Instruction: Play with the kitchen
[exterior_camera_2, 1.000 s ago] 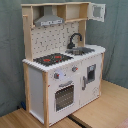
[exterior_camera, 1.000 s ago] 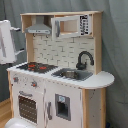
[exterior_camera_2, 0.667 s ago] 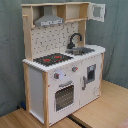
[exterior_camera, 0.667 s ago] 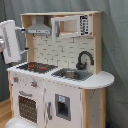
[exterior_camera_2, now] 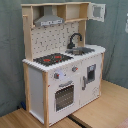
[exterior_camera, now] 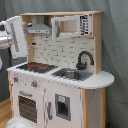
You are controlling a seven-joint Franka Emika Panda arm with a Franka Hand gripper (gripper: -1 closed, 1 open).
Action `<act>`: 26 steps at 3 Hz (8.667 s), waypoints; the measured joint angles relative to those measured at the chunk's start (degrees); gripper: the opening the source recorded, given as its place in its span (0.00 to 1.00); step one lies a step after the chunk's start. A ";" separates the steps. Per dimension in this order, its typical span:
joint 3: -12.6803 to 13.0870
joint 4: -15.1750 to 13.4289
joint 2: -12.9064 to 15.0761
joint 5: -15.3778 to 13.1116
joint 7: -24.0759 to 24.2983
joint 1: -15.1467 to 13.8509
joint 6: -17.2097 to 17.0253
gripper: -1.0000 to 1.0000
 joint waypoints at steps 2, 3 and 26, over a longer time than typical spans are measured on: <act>-4.12 -0.06 2.61 0.00 1.23 -3.53 11.06 1.00; -6.05 -0.08 4.28 0.00 1.54 -5.56 16.59 1.00; 29.18 36.12 35.98 1.70 25.88 -59.54 54.03 0.00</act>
